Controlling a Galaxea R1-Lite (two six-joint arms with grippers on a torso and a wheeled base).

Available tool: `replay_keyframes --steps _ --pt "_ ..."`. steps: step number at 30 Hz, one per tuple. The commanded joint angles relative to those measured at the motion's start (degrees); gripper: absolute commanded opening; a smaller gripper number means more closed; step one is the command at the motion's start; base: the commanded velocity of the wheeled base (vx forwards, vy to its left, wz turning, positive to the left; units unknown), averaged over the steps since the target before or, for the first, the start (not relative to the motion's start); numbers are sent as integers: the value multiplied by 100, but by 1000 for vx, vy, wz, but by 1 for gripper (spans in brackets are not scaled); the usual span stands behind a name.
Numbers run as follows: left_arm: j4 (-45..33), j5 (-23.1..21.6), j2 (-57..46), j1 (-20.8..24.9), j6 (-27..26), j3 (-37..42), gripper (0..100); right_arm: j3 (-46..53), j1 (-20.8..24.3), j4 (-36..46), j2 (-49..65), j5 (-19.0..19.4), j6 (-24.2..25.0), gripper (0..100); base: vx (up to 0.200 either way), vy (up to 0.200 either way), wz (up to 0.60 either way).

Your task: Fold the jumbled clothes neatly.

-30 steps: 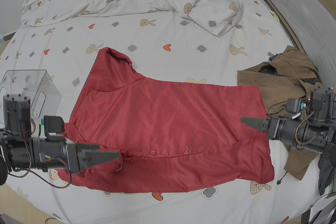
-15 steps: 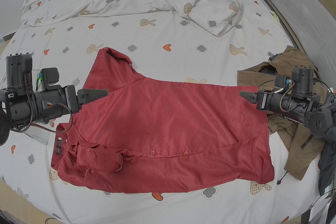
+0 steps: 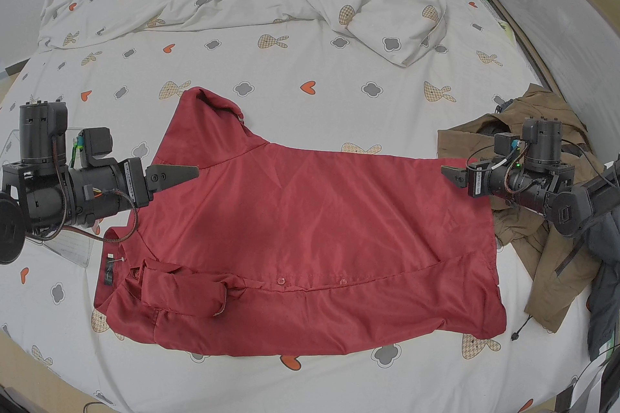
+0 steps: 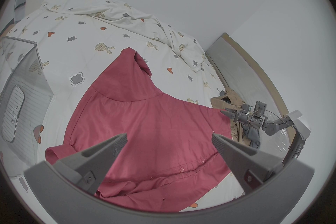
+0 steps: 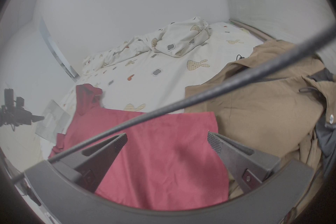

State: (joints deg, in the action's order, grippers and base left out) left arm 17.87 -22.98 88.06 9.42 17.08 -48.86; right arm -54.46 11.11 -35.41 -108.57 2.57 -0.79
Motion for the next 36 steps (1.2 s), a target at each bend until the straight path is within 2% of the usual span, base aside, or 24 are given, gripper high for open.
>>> replay_keyframes --steps 1,10,20,21,36 --pt "6 -5 18 7 -20 34 100 -56 -30 -1 -59 -2 -167 100 0 0 0" --pt "6 -5 18 16 -38 78 100 -461 -144 8 -384 -2 -220 100 0 0 0" --pt "6 -5 35 16 -38 87 100 -417 -91 8 -490 -2 -202 100 0 0 0" --pt "6 -5 35 16 -38 87 100 -417 -91 8 -490 -2 -202 0 0 0 0" --pt "6 -5 150 7 -29 70 100 -338 -65 8 -235 6 -123 0 0 0 0"
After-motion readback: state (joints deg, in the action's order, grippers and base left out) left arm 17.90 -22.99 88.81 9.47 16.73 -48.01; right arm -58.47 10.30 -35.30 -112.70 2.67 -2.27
